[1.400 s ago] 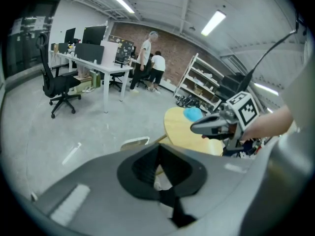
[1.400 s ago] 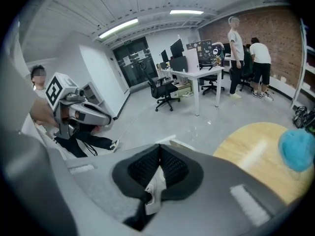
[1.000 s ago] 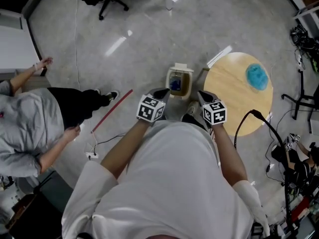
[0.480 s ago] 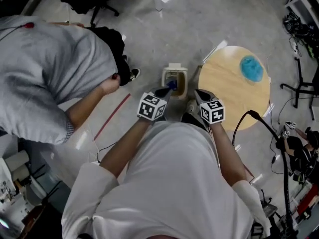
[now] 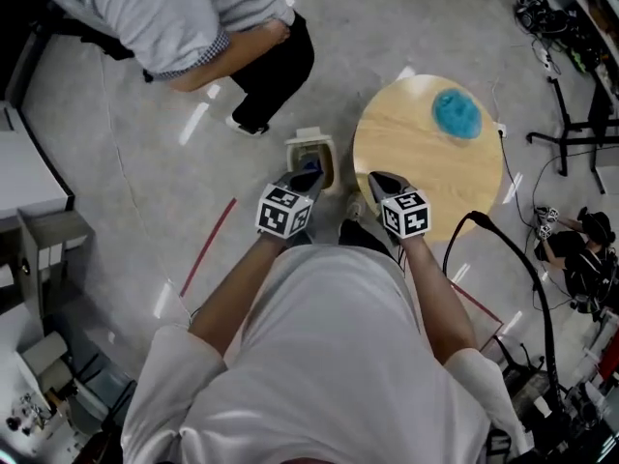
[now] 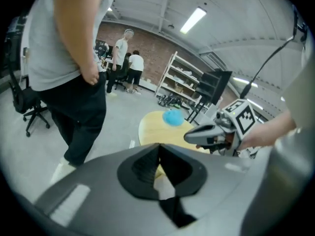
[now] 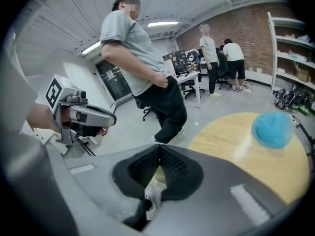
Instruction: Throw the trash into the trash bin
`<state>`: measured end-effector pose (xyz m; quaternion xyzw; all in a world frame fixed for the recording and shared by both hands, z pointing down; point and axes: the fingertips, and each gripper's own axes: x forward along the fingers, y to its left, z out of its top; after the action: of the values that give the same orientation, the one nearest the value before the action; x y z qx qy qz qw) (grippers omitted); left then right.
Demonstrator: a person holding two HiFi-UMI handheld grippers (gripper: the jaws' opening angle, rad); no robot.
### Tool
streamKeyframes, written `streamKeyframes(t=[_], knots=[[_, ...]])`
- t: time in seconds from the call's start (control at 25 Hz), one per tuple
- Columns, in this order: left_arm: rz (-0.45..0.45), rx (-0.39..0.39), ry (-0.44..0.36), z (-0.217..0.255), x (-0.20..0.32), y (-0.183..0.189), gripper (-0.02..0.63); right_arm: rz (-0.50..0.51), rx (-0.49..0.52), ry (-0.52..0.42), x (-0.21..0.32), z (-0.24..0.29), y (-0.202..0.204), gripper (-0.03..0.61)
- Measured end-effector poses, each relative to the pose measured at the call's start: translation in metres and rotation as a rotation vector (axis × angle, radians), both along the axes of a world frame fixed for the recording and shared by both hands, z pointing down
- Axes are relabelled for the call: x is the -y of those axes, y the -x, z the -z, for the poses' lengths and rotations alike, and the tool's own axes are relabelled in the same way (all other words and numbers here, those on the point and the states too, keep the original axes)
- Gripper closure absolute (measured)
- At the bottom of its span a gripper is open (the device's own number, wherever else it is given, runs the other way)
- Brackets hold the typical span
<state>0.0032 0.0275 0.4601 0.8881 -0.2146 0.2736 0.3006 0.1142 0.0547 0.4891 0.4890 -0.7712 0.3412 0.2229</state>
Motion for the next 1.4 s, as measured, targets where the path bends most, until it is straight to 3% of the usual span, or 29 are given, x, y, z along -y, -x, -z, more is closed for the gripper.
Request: streamKeyframes(t=[0.6, 0.88, 1.4], knots=[[-0.037, 0.009, 0.012, -0.008, 0.002, -0.094, 0.609, -0.097, -0.039, 0.012, 0.001, -0.01, -0.124, 0.575], [-0.041, 0.014, 0.022, -0.016, 0.01, -0.12, 0.611, -0.124, -0.058, 0.024, 0.009, -0.021, -0.165, 0.557], [-0.105, 0.017, 0.026, -0.023, 0.028, -0.167, 0.609, -0.269, -0.096, 0.037, 0.03, -0.038, -0.246, 0.54]])
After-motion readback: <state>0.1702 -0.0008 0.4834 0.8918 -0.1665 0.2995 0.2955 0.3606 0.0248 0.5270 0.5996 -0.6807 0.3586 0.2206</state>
